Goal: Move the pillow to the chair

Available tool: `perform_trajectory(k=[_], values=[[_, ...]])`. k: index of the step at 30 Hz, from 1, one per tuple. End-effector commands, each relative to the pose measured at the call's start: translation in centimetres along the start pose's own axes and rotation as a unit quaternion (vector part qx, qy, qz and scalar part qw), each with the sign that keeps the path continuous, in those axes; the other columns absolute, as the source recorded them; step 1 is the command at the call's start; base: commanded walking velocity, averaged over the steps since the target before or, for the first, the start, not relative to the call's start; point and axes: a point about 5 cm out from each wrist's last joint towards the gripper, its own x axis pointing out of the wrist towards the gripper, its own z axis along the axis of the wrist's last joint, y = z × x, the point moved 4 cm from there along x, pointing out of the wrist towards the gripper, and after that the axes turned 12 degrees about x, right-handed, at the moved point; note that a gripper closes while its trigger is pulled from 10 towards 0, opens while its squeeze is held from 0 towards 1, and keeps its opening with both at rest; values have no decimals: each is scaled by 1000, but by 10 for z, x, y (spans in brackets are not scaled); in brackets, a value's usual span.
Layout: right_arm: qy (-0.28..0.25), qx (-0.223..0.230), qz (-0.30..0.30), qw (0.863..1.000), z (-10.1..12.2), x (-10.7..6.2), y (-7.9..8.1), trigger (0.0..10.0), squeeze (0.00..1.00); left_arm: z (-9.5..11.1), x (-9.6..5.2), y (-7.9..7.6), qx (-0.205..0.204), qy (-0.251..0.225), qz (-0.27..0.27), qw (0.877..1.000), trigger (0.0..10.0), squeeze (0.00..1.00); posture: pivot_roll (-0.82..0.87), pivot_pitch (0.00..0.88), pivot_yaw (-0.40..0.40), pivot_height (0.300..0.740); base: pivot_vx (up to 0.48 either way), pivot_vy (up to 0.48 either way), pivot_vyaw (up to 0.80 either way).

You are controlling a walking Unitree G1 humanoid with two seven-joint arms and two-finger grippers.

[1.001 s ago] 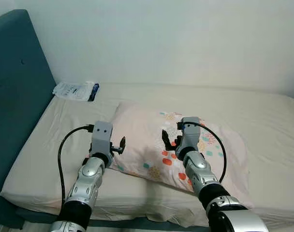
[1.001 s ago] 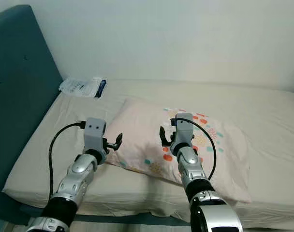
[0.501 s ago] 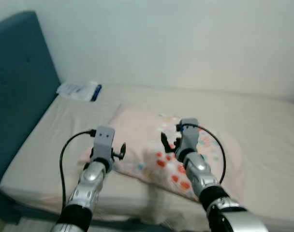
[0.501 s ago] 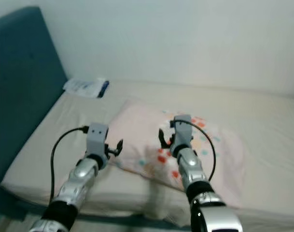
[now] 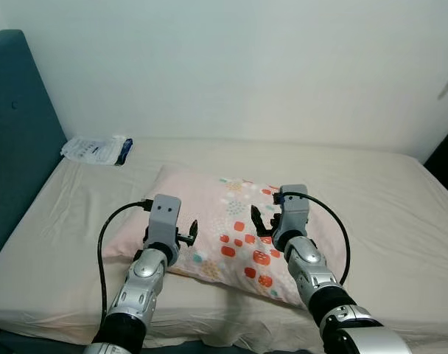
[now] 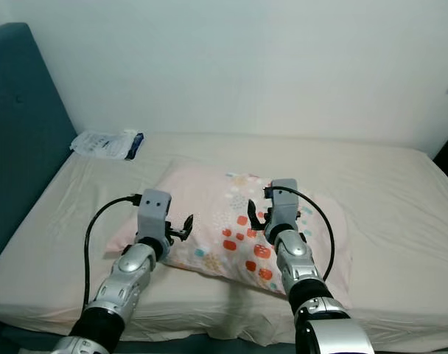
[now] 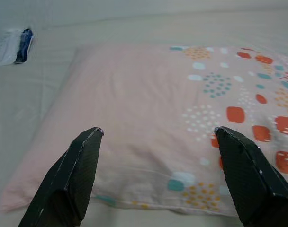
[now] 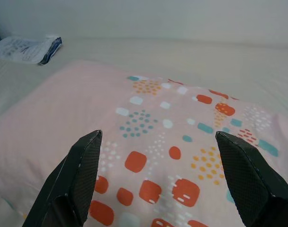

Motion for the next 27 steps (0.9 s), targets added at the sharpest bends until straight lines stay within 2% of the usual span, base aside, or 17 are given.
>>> perform_trajectory(k=[1,10,27], values=[[4,0,1,1000,-1,0,0,10000,0,-4,0,1,4,10,1,1000,10000,0,7,0,-61,726,0,0,0],[1,-11,-4,1000,5,1,-5,10000,0,-4,1,7,-8,8,18,1000,10000,0,3,0,-67,686,0,0,0],[-2,-15,-3,1000,7,1,-6,10000,0,-5,1,6,-10,12,19,1000,10000,0,-3,0,-65,621,0,0,0]])
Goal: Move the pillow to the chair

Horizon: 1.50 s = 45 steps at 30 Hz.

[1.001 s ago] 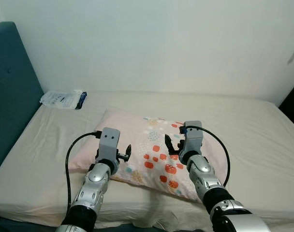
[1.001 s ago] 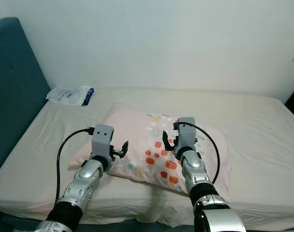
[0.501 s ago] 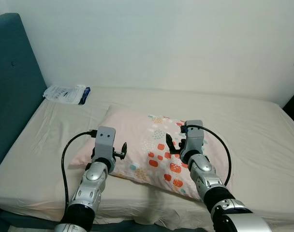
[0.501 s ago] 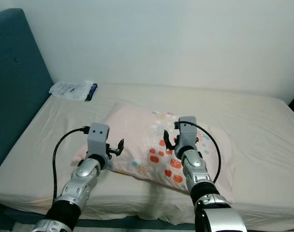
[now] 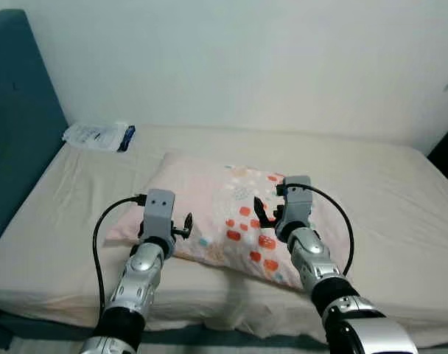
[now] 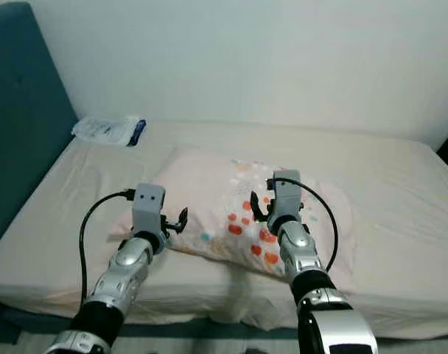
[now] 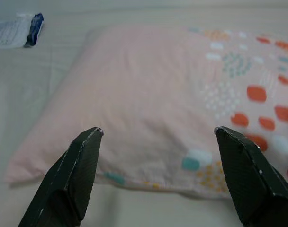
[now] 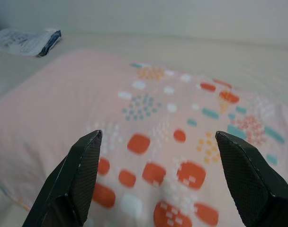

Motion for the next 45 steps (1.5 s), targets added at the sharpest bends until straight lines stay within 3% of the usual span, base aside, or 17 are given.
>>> perform_trajectory(k=[1,30,39,40,41,42,43,44,45], values=[[7,-7,-1,1000,-3,-1,-2,10000,0,-5,0,-1,-1,9,1,1000,10000,0,-3,0,-64,616,0,0,0],[-3,-8,0,1000,2,0,0,10000,0,-3,2,1,-4,8,6,1000,10000,0,-2,0,-55,596,0,0,0],[-14,2,-6,1000,8,0,-6,10000,0,2,16,42,-106,24,63,992,10000,0,0,20,-51,576,0,0,0],[-16,5,-6,1000,10,0,-8,10000,0,2,19,50,-138,33,73,987,10000,0,-2,27,-50,576,0,0,0],[-18,8,-6,1000,12,0,-9,10000,0,2,22,55,-190,40,69,979,10000,188,-5,58,-51,576,0,0,0],[-18,8,-6,1000,12,0,-9,10000,0,2,22,55,-190,40,69,979,10000,188,-5,58,-51,576,0,0,0],[-19,18,-3,1000,13,0,-10,10000,0,3,25,56,-242,47,54,968,10000,396,-6,88,-45,576,0,0,0],[-19,25,-1,999,13,0,-11,10000,0,4,27,55,-276,49,42,959,10000,396,-7,96,-44,576,0,0,0],[-19,25,-1,999,13,0,-11,10000,0,4,27,55,-276,49,42,959,10000,396,-7,96,-44,576,0,0,0]])
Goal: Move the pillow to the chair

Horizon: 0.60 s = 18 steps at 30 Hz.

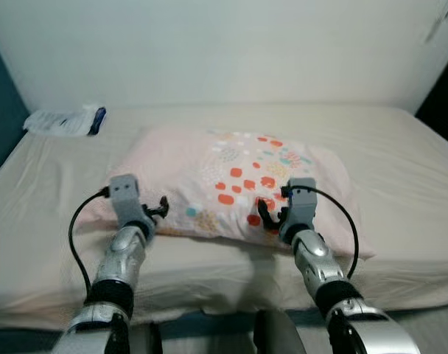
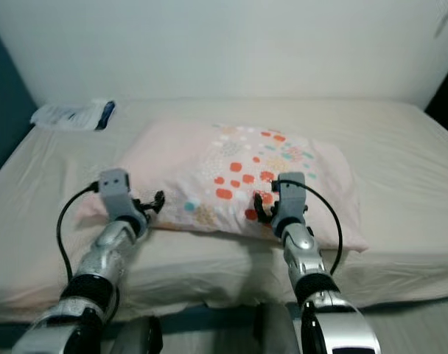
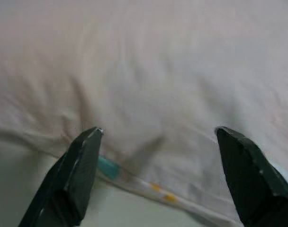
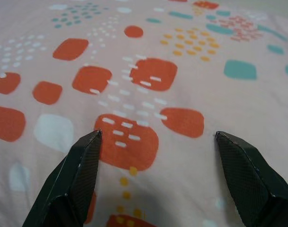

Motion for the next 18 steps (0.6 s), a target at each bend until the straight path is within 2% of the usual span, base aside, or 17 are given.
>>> perform_trajectory(k=[1,3,4,6,8,9,10,12,13,15,16,17,18], values=[[-10,15,1,1000,5,0,-2,10000,0,-3,2,-2,-46,19,-24,998,10000,537,-12,118,-39,572,0,0,0],[-16,17,3,1000,7,-1,-2,10000,0,-2,3,-3,-58,21,-33,998,10000,537,-12,118,-39,567,0,0,0],[-21,16,6,1000,9,-1,-1,10000,0,-1,4,-1,-69,26,-33,997,10000,706,-23,162,-24,562,0,0,0],[-24,15,9,1000,10,-1,-1,10000,0,0,5,2,-76,30,-32,996,10000,706,-23,162,-24,557,0,0,0],[-39,18,36,998,17,-1,7,10000,0,6,6,18,-129,29,0,991,10000,325,-29,212,-7,557,0,0,0],[-39,18,36,998,17,-1,7,10000,0,6,6,18,-129,29,0,991,10000,325,-29,212,-7,557,0,0,0],[-43,20,43,998,17,-2,10,10000,0,9,7,22,-162,22,6,986,10000,153,-31,221,-2,557,0,0,0],[-46,23,50,997,18,-3,12,10000,0,14,7,25,-200,11,7,980,10000,153,-32,223,-2,557,0,0,0],[-46,23,53,997,17,-4,13,10000,0,19,8,26,-225,-4,4,974,10000,59,-35,234,-1,557,0,0,0],[-46,25,57,997,16,-6,14,10000,0,32,9,26,-285,-42,-8,958,10000,55,-34,241,-1,557,0,0,0],[-46,25,57,997,16,-6,14,10000,0,32,9,26,-285,-42,-8,958,10000,55,-34,241,-1,557,0,0,0],[-45,26,59,997,15,-7,15,10000,0,38,9,26,-305,-58,-12,950,10000,0,-37,245,0,557,0,0,0],[-44,27,60,997,14,-7,15,10000,0,43,10,24,-321,-72,-19,944,10000,0,-39,247,0,557,0,0,0]])
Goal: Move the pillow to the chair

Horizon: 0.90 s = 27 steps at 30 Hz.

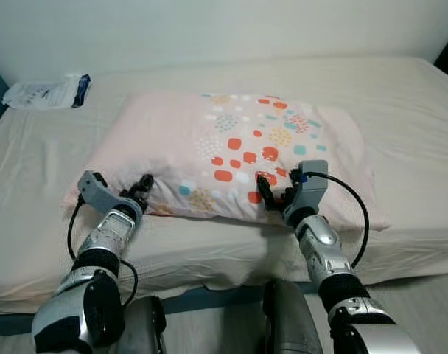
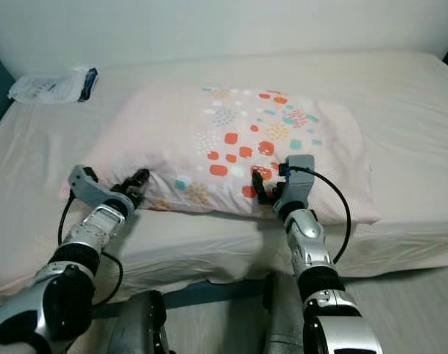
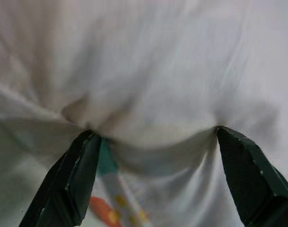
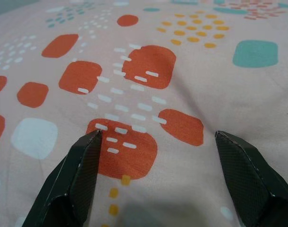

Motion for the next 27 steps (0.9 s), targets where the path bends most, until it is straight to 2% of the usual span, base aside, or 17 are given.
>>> perform_trajectory(k=[1,3,6,10,11,12,13,14,15,16,18,20,21,23,24,26,27], values=[[31,13,-4,999,-19,-7,-1,10000,0,8,0,2,-24,-22,-3,999,10000,0,-39,247,0,557,0,0,0],[32,13,-3,999,-19,-8,-1,10000,0,9,2,-6,-32,-36,-14,999,10000,0,-41,250,0,557,0,0,0],[33,13,-3,999,-19,-8,-1,10000,0,8,3,-9,-31,-40,-14,999,10000,0,-42,251,0,557,0,0,0],[32,10,-11,999,-18,-9,-3,10000,0,-9,6,-33,12,-47,-34,998,10000,0,-51,253,1,557,0,0,0],[32,10,-11,999,-18,-9,-3,10000,0,-9,6,-33,12,-47,-34,998,10000,0,-51,253,1,557,0,0,0],[32,10,-13,999,-18,-9,-3,10000,0,-15,7,-40,27,-42,-41,998,6353,0,-53,251,1,557,0,0,0],[32,10,-13,999,-18,-9,-3,10000,0,-15,7,-40,27,-42,-41,998,6353,0,-53,251,1,557,0,0,0],[31,9,-15,999,-18,-9,-3,10000,0,-20,7,-46,58,-33,-50,997,0,0,-56,248,1,557,0,0,0],[31,9,-16,999,-18,-9,-3,10000,0,-24,7,-50,78,-28,-55,995,0,0,-57,247,1,557,0,0,0],[31,9,-16,999,-18,-8,-3,10000,0,-27,8,-48,129,-18,-41,991,0,0,-56,245,1,557,0,0,0],[31,9,-16,999,-18,-8,-3,10000,0,-27,8,-48,129,-18,-41,991,0,0,-56,245,1,557,0,0,0],[31,7,-16,999,-17,-8,-3,10000,0,-27,7,-46,234,-13,-46,971,0,0,-55,234,0,557,0,0,0],[31,7,-16,999,-17,-8,-3,10000,0,-27,7,-46,234,-13,-46,971,0,0,-55,234,0,557,0,0,0],[32,5,-16,999,-17,-8,-3,10000,0,-24,4,-40,308,-12,-66,949,0,0,-44,228,-9,557,0,0,0],[32,5,-16,999,-17,-8,-3,10000,0,-24,4,-40,308,-12,-66,949,0,0,-44,228,-9,557,0,0,0],[33,4,-15,999,-17,-8,-2,10000,0,-22,1,-32,347,-8,-78,935,0,0,-43,226,-16,557,0,0,0],[33,4,-15,999,-17,-8,-2,10000,0,-22,1,-32,347,-8,-78,935,0,0,-43,226,-16,557,0,0,0]])
